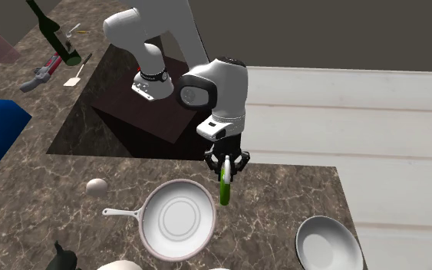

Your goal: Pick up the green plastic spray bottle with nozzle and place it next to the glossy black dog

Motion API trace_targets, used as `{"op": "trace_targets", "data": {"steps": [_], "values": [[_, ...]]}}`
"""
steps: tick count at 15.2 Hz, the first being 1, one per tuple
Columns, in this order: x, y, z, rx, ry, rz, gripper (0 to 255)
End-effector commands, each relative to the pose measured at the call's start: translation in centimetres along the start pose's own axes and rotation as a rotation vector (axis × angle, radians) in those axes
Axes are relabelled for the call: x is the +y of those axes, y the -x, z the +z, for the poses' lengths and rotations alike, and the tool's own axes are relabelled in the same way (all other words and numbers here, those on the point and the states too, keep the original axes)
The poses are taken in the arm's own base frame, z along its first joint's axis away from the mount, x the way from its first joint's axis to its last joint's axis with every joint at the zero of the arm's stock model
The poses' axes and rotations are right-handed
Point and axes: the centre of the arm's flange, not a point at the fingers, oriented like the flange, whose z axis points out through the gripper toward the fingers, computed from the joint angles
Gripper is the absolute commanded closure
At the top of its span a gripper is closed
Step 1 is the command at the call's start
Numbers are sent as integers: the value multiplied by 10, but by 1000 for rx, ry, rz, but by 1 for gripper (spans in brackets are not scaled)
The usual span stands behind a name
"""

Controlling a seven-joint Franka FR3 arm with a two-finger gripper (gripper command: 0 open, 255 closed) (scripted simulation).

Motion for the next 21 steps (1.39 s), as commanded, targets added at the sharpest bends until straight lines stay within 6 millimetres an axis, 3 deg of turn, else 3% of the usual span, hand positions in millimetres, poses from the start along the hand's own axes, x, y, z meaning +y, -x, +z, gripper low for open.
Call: {"op": "trace_targets", "data": {"steps": [1,21], "values": [[0,-6,-8,0,0,0,255],[-1,-58,-99,0,0,0,255]]}}
